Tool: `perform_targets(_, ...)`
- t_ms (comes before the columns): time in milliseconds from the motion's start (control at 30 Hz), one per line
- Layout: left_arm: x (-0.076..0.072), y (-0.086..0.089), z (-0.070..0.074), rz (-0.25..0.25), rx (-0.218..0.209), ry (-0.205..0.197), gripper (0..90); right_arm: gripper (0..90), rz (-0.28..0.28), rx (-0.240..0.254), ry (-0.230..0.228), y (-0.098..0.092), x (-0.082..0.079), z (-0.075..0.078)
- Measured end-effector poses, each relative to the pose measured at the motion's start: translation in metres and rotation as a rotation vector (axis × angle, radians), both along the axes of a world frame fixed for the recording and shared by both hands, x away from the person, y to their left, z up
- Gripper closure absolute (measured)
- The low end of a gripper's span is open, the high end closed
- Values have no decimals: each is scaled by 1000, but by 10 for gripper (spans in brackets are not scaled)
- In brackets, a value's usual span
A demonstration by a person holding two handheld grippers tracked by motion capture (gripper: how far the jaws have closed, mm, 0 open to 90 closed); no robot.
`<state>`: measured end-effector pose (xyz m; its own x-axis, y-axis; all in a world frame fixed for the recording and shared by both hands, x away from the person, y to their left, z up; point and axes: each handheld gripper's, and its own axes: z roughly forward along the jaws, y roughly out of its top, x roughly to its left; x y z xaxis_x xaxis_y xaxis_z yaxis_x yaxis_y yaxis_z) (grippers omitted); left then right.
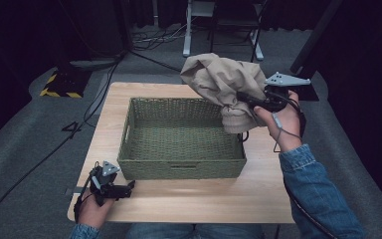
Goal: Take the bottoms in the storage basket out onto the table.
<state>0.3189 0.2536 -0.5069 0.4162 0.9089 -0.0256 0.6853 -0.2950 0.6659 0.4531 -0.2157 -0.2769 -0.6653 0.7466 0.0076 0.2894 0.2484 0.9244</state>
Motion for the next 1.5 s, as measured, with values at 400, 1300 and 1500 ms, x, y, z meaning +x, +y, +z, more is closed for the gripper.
perform_targets(400, 0, 0, 0, 0, 0, 0, 4, 758, -106, -22, -2, -39, 4, 7)
perform_targets(1300, 0, 0, 0, 1, -1, -1, 4, 756, -373, -113, 124, -103, 52, -34)
perform_targets(1500, 0, 0, 0, 0, 0, -1, 4, 756, -400, -134, 165, -108, 62, -50)
